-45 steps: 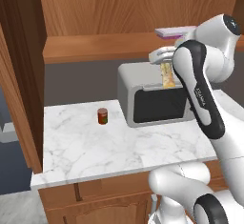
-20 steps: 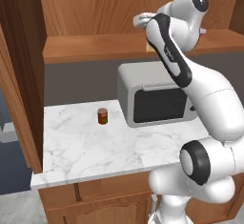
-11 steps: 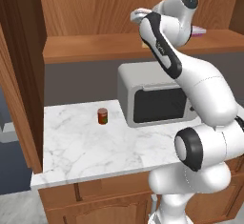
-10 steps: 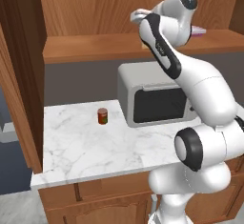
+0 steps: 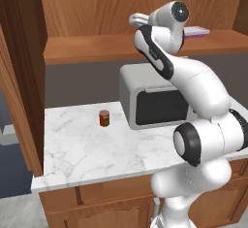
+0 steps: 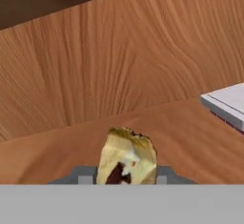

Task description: Pick the bar and bar from the counter and place them in the cabinets closest to them.

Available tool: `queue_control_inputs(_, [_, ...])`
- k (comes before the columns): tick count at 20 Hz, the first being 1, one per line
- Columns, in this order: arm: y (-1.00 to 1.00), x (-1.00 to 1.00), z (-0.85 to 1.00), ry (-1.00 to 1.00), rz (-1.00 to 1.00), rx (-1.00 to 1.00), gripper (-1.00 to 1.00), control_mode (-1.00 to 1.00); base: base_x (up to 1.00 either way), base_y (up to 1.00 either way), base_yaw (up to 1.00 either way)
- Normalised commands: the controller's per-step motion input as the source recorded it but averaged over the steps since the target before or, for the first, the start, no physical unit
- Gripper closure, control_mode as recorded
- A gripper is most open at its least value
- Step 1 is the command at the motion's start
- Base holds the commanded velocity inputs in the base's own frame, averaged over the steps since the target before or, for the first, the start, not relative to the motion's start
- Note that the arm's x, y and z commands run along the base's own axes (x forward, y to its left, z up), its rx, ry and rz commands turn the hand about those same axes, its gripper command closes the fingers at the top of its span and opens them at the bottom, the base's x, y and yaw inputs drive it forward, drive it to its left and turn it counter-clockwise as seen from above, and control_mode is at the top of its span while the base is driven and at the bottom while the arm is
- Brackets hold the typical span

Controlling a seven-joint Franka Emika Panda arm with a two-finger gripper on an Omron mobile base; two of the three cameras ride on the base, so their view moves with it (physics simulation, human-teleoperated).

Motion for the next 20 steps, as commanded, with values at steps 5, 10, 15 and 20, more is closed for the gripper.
queue_control_inputs(5, [0.00, 0.61, 0.00, -0.11, -0.10, 0.07, 1.00, -1.00, 0.00, 0.00, 0.00])
queue_control_inputs(10, [0.00, 0.59, 0.00, -0.11, -0.10, 0.06, -1.00, -1.00, 0.00, 0.00, 0.00])
queue_control_inputs(15, [-0.01, 0.28, 0.14, -0.05, -0.09, 0.06, -1.00, -1.00, 0.00, 0.00, 0.00])
queue_control_inputs(20, [-0.06, -0.08, 0.74, 0.04, -0.06, 0.10, -1.00, -1.00, 0.00, 0.00, 0.00])
